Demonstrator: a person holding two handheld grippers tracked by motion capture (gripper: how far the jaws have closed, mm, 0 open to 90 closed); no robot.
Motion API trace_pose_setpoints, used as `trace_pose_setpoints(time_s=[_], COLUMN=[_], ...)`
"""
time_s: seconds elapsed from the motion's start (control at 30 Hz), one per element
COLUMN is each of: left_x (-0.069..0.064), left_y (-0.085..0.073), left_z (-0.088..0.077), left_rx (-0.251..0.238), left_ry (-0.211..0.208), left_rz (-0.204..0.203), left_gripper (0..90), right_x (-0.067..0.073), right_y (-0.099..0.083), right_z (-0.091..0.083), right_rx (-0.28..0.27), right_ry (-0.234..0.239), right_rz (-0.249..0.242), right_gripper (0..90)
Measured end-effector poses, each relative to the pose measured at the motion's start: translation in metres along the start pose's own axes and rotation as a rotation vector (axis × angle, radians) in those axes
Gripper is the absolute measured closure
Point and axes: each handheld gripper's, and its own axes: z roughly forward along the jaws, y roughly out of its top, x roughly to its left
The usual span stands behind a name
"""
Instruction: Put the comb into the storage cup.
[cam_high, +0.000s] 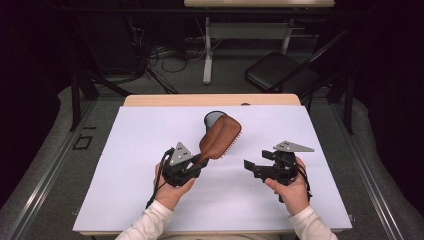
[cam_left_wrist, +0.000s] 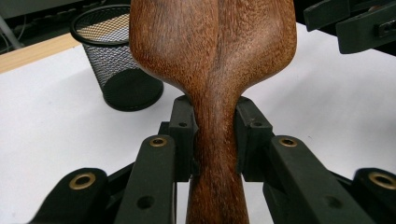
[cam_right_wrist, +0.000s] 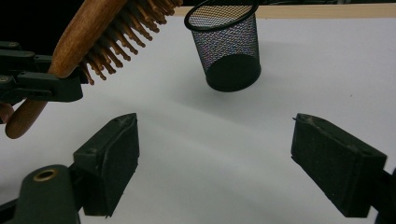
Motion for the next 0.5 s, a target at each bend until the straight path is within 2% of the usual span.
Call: trace_pose_setpoints(time_s=[0.5], left_x=[0.004], left_y=[-0.008], left_z=[0.000], left_rx=[-0.002], left_ry=[0.011], left_rz=[-0.007], left_gripper=[71.9], right_x=[0.009], right_y=[0.016], right_z=[0.013], right_rx=[0.022], right_ry=[0.041], right_rz=[0.034], right_gripper=[15.4])
